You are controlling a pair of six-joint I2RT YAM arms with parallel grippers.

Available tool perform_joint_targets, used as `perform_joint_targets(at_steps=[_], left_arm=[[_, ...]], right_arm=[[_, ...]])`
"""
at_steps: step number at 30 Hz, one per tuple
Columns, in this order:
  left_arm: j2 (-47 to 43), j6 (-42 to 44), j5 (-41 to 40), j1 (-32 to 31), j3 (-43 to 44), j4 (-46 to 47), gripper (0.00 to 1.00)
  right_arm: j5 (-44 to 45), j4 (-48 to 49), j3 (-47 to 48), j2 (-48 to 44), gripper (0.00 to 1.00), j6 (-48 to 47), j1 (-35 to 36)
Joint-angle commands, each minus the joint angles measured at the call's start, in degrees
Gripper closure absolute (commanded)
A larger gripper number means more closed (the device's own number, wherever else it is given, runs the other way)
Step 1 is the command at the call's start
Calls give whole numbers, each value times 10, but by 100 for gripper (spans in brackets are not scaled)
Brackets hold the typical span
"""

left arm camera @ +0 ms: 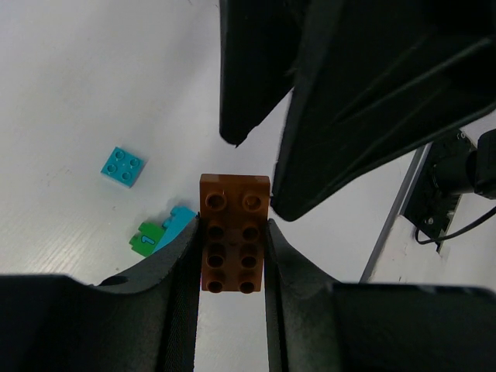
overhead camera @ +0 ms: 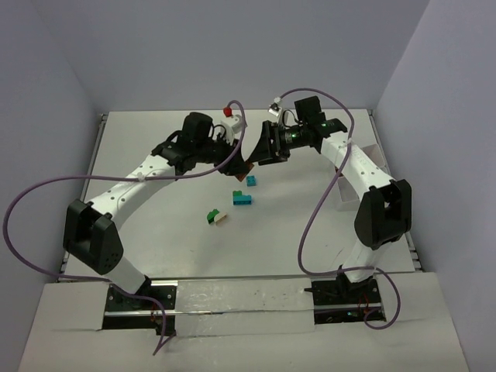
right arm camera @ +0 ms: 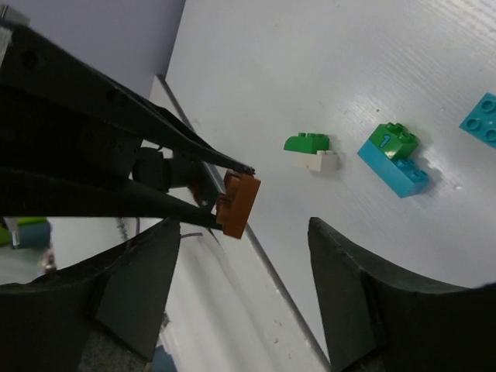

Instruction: Sort the legos into containers by color

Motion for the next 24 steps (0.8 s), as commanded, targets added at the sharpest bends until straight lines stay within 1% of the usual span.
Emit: perform_joint_targets(at_steps=[1,2,4,7,12,14,17,18,20,21,22,23,24], left_arm=[[-30,22,-18,-14,17,9,100],[-31,22,-19,-15,17,11,100],[-32,22,-25,-18,18,12,100],[-30,24,-34,-21,24,9,100],[-27,25,-47,-23,25,11,100],[-27,25,-50,-23,24,11,100],[-29,26,-51,-24,24,10,100],[-29,28,-52,-25,24,9,100],[-31,31,-55,-25,21,7,97],[-31,32,-55,-25,20,7,93],[-31,32,-55,-25,19,7,82],[-31,34,-57,-25,16,5,57],[-33,34,-63,-25,14,4,40]], right_arm=[[-38,28,27,5,31,20,2],[-35,27,27,7,33,19,3],[-30,19,26,10,42,13,6],[-27,5,25,15,49,-1,14],[-18,-20,19,24,54,-23,32],[-14,-26,17,26,59,-31,35],[-9,-28,22,28,73,-34,36],[-8,-31,25,30,80,-36,36],[-3,-31,28,30,100,-36,35],[-2,-34,29,30,100,-38,35],[-1,-35,29,30,100,-38,35],[2,-38,31,26,100,-43,34],[7,-42,33,22,100,-47,31]])
